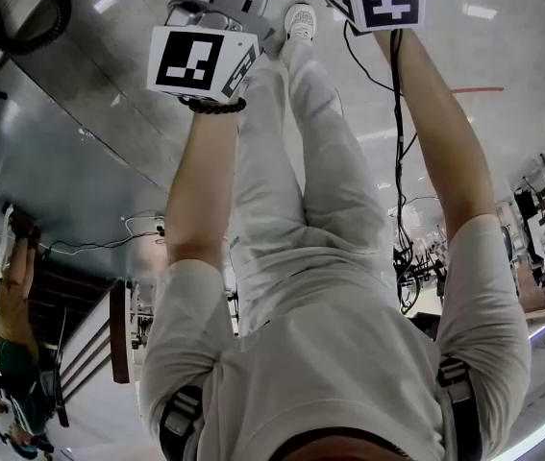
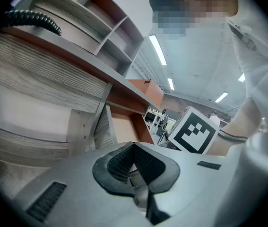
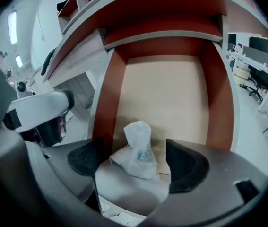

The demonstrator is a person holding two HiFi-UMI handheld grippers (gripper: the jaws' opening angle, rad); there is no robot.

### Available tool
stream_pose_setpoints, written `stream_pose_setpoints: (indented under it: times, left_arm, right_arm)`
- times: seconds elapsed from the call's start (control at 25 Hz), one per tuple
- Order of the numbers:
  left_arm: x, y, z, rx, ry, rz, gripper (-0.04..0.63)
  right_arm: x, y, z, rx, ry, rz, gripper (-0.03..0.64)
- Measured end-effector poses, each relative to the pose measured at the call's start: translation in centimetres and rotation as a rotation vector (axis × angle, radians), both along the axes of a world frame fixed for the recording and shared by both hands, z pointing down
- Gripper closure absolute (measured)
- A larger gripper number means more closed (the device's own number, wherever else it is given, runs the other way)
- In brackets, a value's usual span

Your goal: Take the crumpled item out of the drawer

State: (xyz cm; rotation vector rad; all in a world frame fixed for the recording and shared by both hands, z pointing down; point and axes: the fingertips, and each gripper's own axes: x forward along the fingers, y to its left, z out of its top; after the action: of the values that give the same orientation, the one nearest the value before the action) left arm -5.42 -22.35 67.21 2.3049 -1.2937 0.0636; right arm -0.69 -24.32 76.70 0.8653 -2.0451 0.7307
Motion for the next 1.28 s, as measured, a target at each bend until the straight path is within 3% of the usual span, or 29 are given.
stream_pose_setpoints:
  times: [0.32, 0.4, 0.56, 0.64, 1.08, 1.28]
  left_arm:
    - [0.0, 0.2, -0.4, -0.002, 0.004, -0.013, 0.597]
    - [0.0, 0.2, -0.4, -0.003, 0.004, -0.014, 0.597]
    - [0.3, 0.1, -0.6, -0.003, 0.006, -0.015, 0.597]
    - [0.3, 0.2, -0.7, -0.001, 0.005, -0.015, 0.597]
    - [0.1, 0.3, -0.4, -0.002, 0.006, -0.021, 0.597]
    - [0.0, 0.2, -0.5, -0.001, 0.003, -0.02, 0.597]
  right_arm:
    - [0.0, 0.1, -0.3, 0.005, 0.025, -0.023, 0.235]
    - [0.1, 0.1, -0.1, 0.007, 0.046, -0.028, 0.284]
    - [0.5, 0.1, 0.3, 0.016, 0.09, -0.05, 0.287]
    - [0.6, 0.1, 0.2, 0.027, 0.097, -0.056, 0.351]
    - [0.8, 0.1, 0.7, 0.024, 0.118, -0.066, 0.397]
    - [0.9, -0.2, 0.2, 0.043, 0.112, -0.045, 0.457]
